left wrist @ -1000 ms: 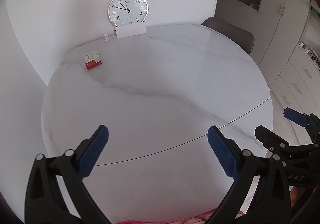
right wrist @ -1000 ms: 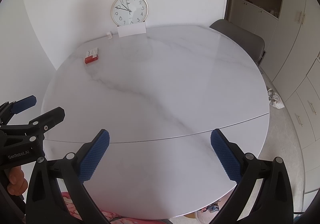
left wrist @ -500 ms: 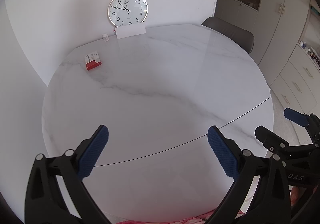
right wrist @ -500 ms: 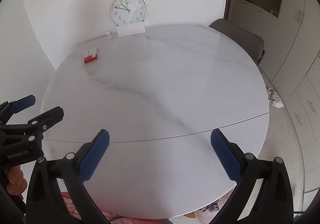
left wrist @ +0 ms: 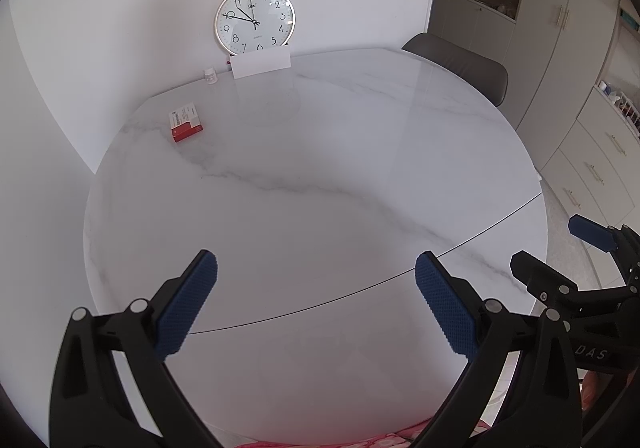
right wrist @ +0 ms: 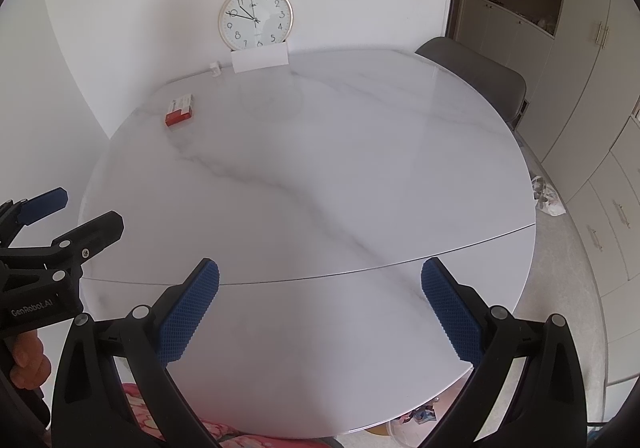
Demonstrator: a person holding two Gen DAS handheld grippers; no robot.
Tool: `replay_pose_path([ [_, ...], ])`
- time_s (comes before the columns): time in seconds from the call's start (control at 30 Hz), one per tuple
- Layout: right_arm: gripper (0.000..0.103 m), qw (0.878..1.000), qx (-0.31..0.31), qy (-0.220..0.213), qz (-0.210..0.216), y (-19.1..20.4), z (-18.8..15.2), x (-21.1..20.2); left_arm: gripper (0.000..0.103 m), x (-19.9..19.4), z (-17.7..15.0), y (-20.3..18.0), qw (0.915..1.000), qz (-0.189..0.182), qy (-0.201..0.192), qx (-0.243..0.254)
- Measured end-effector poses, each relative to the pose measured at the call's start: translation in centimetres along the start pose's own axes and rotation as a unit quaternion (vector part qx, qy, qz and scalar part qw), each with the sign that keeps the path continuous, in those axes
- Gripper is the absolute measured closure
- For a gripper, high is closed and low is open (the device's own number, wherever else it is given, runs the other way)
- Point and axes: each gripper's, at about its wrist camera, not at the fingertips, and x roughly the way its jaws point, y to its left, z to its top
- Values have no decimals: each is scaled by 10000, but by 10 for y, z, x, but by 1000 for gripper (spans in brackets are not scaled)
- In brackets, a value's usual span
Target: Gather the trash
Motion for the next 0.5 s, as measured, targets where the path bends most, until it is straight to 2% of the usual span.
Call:
replay_pose_path([
  [0.5,3,10000,44,27,-39,-1,0,1,8,7,7,4,9999,-88,76,46],
])
